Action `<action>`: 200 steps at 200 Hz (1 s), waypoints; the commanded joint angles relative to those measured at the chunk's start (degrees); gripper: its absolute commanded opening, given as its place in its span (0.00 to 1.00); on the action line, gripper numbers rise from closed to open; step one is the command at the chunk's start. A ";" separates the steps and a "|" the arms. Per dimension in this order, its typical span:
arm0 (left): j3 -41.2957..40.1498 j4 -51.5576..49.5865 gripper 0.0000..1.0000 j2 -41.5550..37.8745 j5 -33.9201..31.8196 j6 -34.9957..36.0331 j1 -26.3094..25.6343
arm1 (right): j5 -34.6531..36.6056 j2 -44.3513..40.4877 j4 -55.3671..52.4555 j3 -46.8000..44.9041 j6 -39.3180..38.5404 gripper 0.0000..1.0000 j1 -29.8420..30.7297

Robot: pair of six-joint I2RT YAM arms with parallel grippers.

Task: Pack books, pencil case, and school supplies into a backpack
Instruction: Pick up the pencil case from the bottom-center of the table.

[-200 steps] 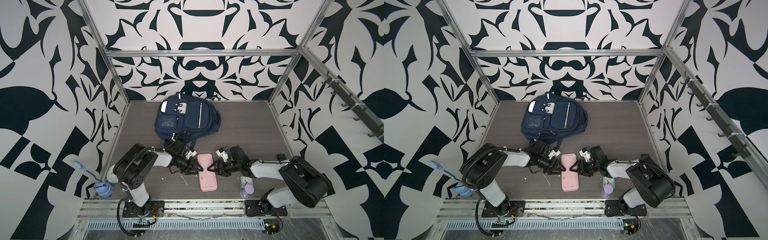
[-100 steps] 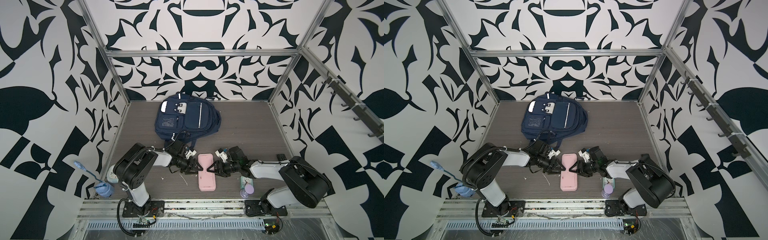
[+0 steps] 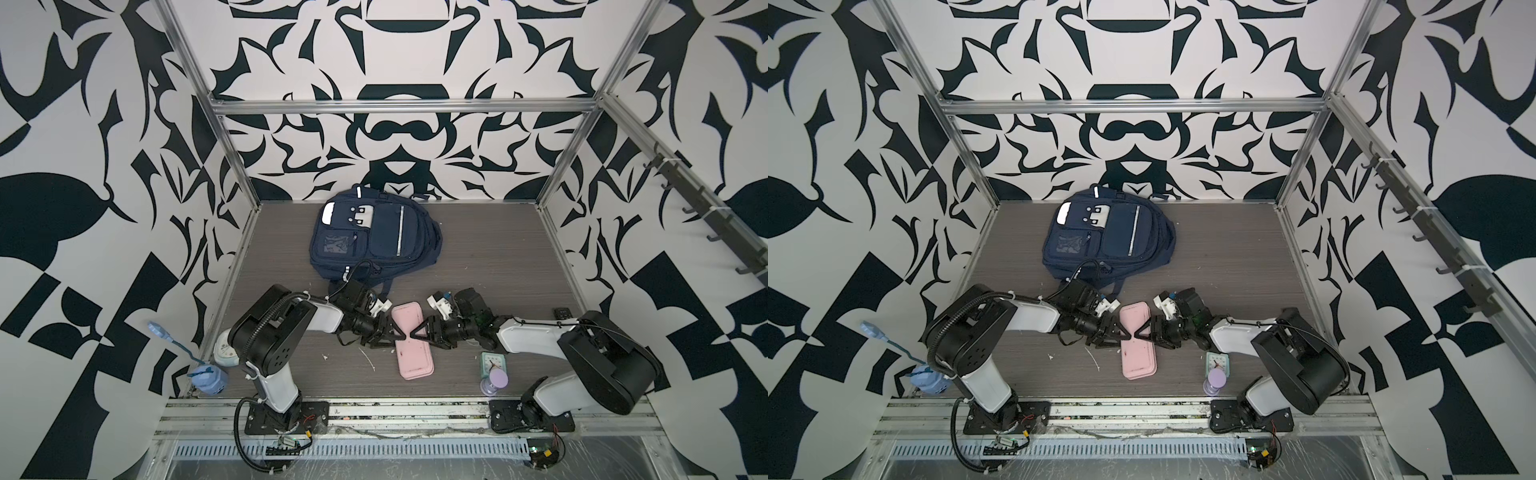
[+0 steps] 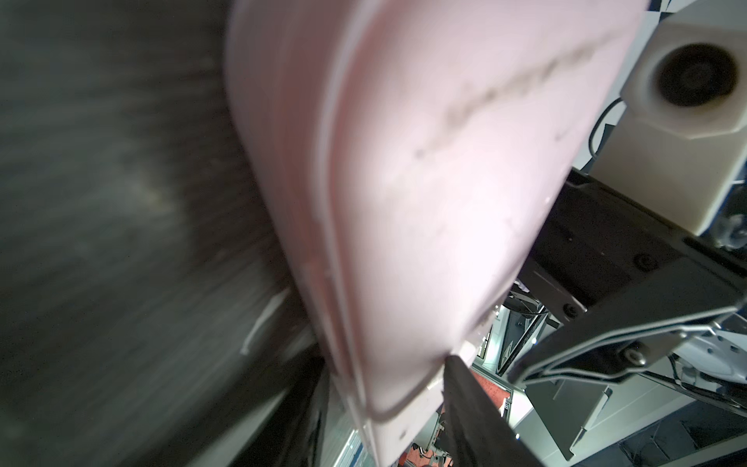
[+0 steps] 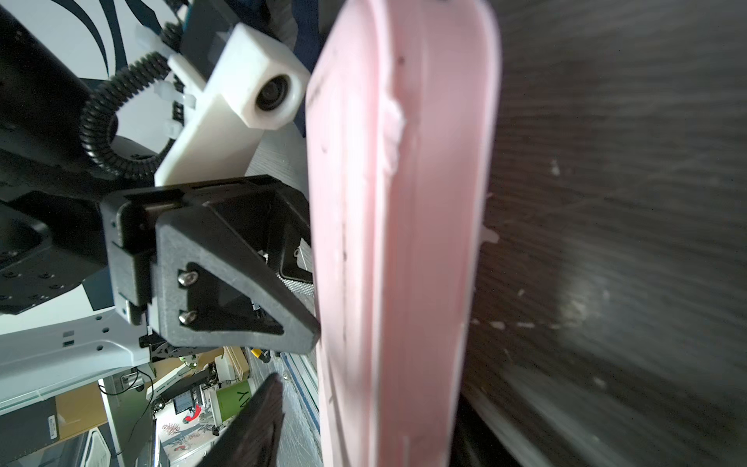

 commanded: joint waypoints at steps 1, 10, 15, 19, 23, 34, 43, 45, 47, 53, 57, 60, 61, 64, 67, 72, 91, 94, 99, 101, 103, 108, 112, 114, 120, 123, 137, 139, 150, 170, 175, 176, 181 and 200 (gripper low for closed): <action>-1.47 -0.75 0.49 1.29 -2.37 -0.26 0.38 | -1.15 0.59 3.33 2.57 0.02 0.59 1.03; -1.39 -0.64 0.49 1.43 -2.20 -0.36 0.34 | -1.16 1.13 3.42 2.88 -0.06 0.58 1.28; -1.43 -0.44 0.49 1.48 -2.12 -0.44 0.37 | -1.17 1.50 3.52 2.97 0.01 0.58 1.36; -1.45 -0.22 0.49 1.50 -2.01 -0.55 0.37 | -1.24 1.76 3.80 3.08 0.10 0.57 1.49; -1.54 -0.02 0.49 1.46 -1.92 -0.65 0.33 | -1.27 2.07 4.07 3.18 0.19 0.57 1.63; -1.50 0.27 0.50 1.37 -1.76 -0.86 0.38 | -1.41 2.97 4.92 3.44 0.53 0.57 1.98; -1.50 0.29 0.50 1.23 -1.65 -0.93 0.42 | -1.42 3.60 5.52 3.63 0.72 0.56 2.22; -1.50 0.26 0.50 1.16 -1.65 -0.88 0.43 | -1.42 3.79 5.65 3.64 0.68 0.56 2.26; -1.50 0.23 0.50 1.12 -1.63 -0.92 0.42 | -1.40 3.86 5.77 3.64 0.72 0.56 2.31; -1.50 0.29 0.50 1.07 -1.69 -0.93 0.44 | -1.38 4.31 6.09 3.72 0.80 0.56 2.33; -1.50 0.22 0.50 0.94 -1.69 -0.92 0.40 | -1.37 4.58 6.34 3.72 0.86 0.55 2.40; -1.55 0.22 0.50 0.87 -1.61 -0.90 0.42 | -1.41 4.77 6.48 3.72 0.90 0.55 2.46; -1.57 0.26 0.50 0.90 -1.58 -0.92 0.44 | -1.37 4.78 6.54 3.72 0.90 0.55 2.44; -1.55 0.28 0.50 0.87 -1.56 -0.93 0.42 | -1.34 4.97 6.86 3.72 1.05 0.55 2.43; -1.58 0.37 0.50 0.85 -1.51 -0.88 0.42 | -1.45 5.11 7.07 3.72 1.14 0.55 2.43; -1.59 0.36 0.50 0.75 -1.52 -0.92 0.47 | -1.50 5.30 7.46 3.76 1.29 0.54 2.43; -1.81 0.36 0.51 0.51 -1.47 -1.02 0.50 | -1.51 5.65 8.18 3.64 1.69 0.50 2.46; -1.86 0.31 0.51 0.50 -1.46 -0.97 0.52 | -1.50 5.63 8.17 3.60 1.69 0.49 2.44; -1.91 0.31 0.52 0.41 -1.42 -1.01 0.56 | -1.51 5.40 8.10 3.42 1.65 0.48 2.44; -1.89 0.33 0.52 0.41 -1.48 -1.02 0.58 | -1.46 5.34 8.03 3.39 1.62 0.47 2.49; -1.92 0.36 0.52 0.34 -1.50 -0.95 0.63 | -1.50 5.25 8.02 3.31 1.57 0.47 2.50; -2.07 0.31 0.52 0.24 -1.47 -0.99 0.70 | -1.51 5.02 7.92 3.21 1.56 0.47 2.43; -2.16 0.31 0.52 0.15 -1.53 -0.99 0.78 | -1.37 4.81 7.74 3.12 1.46 0.46 2.45; -2.17 0.31 0.52 0.15 -1.51 -0.96 0.86 | -1.36 4.75 7.52 3.16 1.37 0.46 2.49; -2.16 0.37 0.53 0.09 -1.54 -1.00 1.04 | -1.36 4.34 6.95 3.13 1.14 0.46 2.43; -2.14 0.32 0.53 -0.06 -1.55 -0.99 1.10 | -1.34 4.17 6.61 3.16 1.04 0.45 2.44; -2.11 0.31 0.54 -0.06 -1.47 -0.99 1.43 | -1.15 3.37 5.47 3.02 0.48 0.43 2.43; -2.11 0.31 0.54 -0.11 -1.49 -1.01 1.48 | -1.16 3.27 5.29 3.04 0.40 0.43 2.49; -1.95 0.36 0.54 -0.17 -1.43 -1.01 1.77 | -0.98 2.79 4.78 3.12 0.20 0.41 2.44; -1.77 0.08 0.55 -0.77 -1.42 -0.92 2.46 | -0.77 2.29 4.45 3.11 0.11 0.38 2.43; -1.76 -0.11 0.55 -1.06 -1.43 -0.92 2.64 | -0.76 2.16 4.30 3.11 0.10 0.37 2.42; -1.76 -0.17 0.55 -1.16 -1.41 -0.92 2.70 | -0.70 2.16 4.31 3.11 0.06 0.37 2.42; -1.68 -0.29 0.55 -1.40 -1.38 -0.87 2.87 | -0.69 2.06 4.16 3.05 0.03 0.36 2.42; -1.33 -1.67 0.56 -2.76 -1.45 -0.30 3.54 | -0.29 1.18 2.88 3.04 -0.65 0.34 2.42</action>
